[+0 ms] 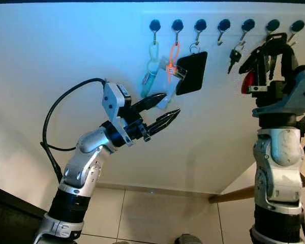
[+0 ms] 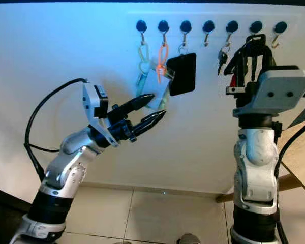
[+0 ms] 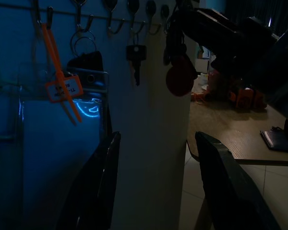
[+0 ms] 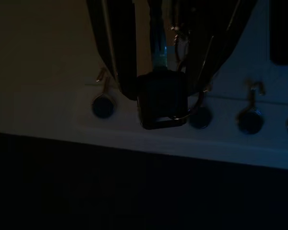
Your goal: Hang keys on a hook
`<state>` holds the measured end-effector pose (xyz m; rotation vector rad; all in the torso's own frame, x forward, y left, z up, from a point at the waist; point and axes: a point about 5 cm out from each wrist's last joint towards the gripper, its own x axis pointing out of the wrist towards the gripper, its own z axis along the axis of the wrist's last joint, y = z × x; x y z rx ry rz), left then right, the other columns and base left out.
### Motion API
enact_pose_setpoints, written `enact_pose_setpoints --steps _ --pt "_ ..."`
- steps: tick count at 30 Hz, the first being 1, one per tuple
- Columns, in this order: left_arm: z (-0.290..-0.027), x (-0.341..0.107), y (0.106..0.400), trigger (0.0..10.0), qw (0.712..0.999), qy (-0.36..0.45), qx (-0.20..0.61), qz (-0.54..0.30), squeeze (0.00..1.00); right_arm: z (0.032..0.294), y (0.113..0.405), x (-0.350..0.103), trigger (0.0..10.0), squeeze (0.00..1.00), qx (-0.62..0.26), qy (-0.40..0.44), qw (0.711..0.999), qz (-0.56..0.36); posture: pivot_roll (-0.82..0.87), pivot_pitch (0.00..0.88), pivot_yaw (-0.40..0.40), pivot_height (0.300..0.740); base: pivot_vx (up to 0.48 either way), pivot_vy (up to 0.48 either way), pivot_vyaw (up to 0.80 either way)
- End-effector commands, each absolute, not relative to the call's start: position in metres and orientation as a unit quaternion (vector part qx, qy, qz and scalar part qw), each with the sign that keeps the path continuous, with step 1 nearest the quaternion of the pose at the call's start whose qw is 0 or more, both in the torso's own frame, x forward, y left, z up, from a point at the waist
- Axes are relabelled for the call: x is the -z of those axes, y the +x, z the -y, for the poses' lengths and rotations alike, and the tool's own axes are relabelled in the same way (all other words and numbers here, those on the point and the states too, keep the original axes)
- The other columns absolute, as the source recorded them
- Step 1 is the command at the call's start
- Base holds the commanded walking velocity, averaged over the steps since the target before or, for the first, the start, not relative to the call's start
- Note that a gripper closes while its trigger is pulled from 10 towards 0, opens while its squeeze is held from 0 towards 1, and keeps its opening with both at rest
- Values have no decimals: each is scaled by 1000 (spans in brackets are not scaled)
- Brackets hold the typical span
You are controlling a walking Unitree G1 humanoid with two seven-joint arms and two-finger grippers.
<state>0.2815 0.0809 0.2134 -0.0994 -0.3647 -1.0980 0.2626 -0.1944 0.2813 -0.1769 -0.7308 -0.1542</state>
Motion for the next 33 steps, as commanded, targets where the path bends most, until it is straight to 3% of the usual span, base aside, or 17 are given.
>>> enact_pose_setpoints --steps 1,15,33 --pt "-78 -217 280 10000 833 -55 522 178 0 195 262 -285 10000 0 76 -87 926 360 -16 91 36 740 0 0 0" --pt "-78 -220 280 10000 832 -54 523 176 0 191 272 -295 10000 0 53 -108 925 361 -10 91 35 740 0 0 0" --pt "-78 -220 279 10000 833 -50 524 173 0 164 286 -287 10000 0 -19 -142 931 336 -5 89 34 740 0 0 0"
